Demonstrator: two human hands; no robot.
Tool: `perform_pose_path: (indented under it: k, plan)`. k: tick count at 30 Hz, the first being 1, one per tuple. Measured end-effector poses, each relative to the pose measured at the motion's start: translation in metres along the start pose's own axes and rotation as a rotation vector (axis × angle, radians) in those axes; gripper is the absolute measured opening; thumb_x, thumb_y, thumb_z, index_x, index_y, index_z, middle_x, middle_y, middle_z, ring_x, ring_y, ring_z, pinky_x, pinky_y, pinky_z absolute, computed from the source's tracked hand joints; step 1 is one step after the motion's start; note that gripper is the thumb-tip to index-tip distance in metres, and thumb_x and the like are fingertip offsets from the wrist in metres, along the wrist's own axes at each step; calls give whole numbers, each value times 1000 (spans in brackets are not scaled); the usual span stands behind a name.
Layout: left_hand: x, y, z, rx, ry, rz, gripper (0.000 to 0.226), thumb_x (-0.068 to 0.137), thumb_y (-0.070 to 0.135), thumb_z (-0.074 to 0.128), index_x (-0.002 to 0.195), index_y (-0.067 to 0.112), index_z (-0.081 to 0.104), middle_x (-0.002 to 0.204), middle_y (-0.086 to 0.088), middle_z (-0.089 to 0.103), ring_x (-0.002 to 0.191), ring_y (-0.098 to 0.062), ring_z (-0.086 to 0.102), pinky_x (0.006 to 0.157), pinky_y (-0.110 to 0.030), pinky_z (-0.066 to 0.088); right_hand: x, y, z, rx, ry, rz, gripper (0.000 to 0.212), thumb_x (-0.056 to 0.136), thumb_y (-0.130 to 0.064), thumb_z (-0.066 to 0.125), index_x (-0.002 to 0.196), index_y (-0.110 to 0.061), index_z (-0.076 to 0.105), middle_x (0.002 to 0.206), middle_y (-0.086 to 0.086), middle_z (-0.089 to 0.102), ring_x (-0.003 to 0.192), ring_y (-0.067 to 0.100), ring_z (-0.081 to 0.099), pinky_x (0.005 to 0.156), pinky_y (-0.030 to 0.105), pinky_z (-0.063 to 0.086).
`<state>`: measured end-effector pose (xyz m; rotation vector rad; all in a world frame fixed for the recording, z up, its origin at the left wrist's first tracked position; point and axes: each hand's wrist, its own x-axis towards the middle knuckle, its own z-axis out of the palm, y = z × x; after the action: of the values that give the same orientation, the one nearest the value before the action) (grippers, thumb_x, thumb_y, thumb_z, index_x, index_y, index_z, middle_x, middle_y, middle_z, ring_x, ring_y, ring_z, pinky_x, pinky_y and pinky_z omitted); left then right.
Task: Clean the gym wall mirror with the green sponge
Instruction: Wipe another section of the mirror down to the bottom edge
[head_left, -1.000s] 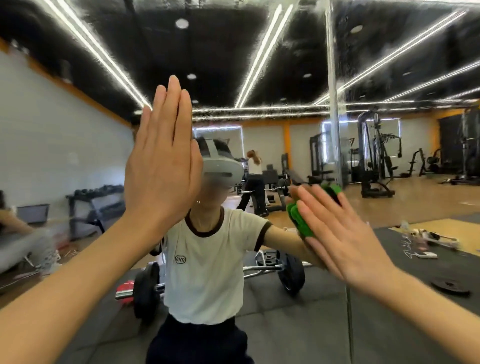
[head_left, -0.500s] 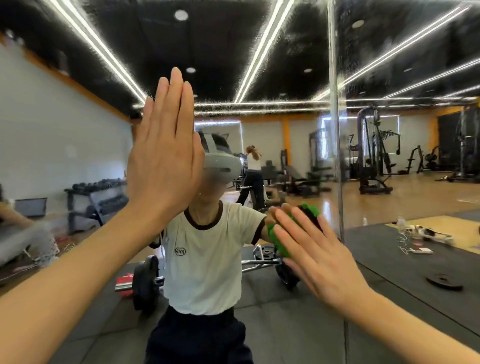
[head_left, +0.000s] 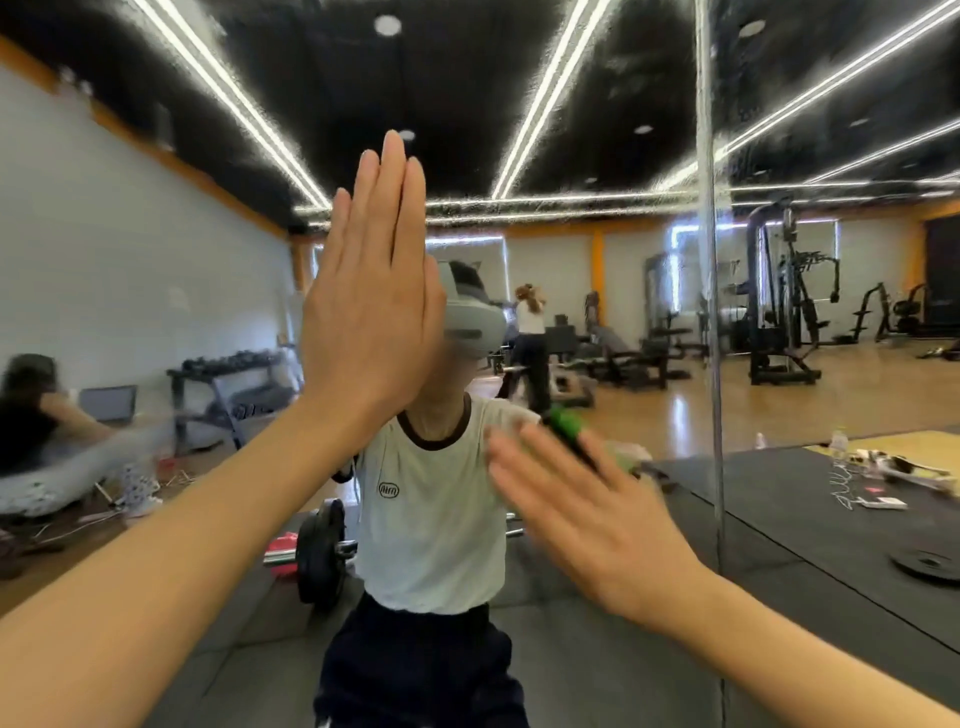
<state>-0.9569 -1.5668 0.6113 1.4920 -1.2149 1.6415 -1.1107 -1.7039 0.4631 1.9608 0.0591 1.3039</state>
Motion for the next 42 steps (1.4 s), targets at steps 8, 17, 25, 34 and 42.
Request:
perform_pose_path:
  k: [8, 17, 25, 34, 42]
  plan:
    - [0, 2, -1, -12, -4, -8, 60, 106, 12, 34, 161, 2, 12, 169, -14, 7, 157, -26, 3, 127, -33, -3, 169, 121, -34, 6, 215, 547, 57, 105, -30, 22, 157, -6, 27, 164, 13, 27, 153, 28, 17, 122, 37, -4]
    - [-43, -42, -49, -69, -108, 104, 58, 107, 19, 29, 160, 1, 14, 169, -14, 8, 156, -20, 0, 127, -31, -5, 36, -3, 2, -50, -7, -99, 59, 103, -22, 46, 157, -9, 27, 165, 9, 24, 154, 25, 18, 127, 42, 6]
    - [-78, -110, -66, 56, -120, -83, 62, 106, 27, 26, 159, -1, 12, 168, -14, 6, 155, -14, -4, 126, -28, -7, 191, 89, -24, 55, 291, 545, 54, 108, -30, 23, 155, -5, 33, 162, 12, 32, 153, 29, 22, 123, 38, -4]
    - [-82, -112, -61, 33, -80, -63, 62, 106, 25, 27, 160, 2, 9, 168, -8, 3, 157, -19, 0, 127, -30, -4, 61, -25, 5, -43, -51, -180, 66, 100, -21, 54, 158, -10, 25, 166, 10, 21, 154, 25, 16, 127, 42, 3]
    - [-83, -113, -59, 13, -69, -58, 62, 106, 27, 26, 160, 5, 6, 169, -10, 6, 157, -23, 4, 127, -31, -3, 253, 89, -22, -55, 297, 597, 59, 106, -31, 15, 158, -6, 24, 166, 11, 23, 155, 27, 15, 124, 39, -3]
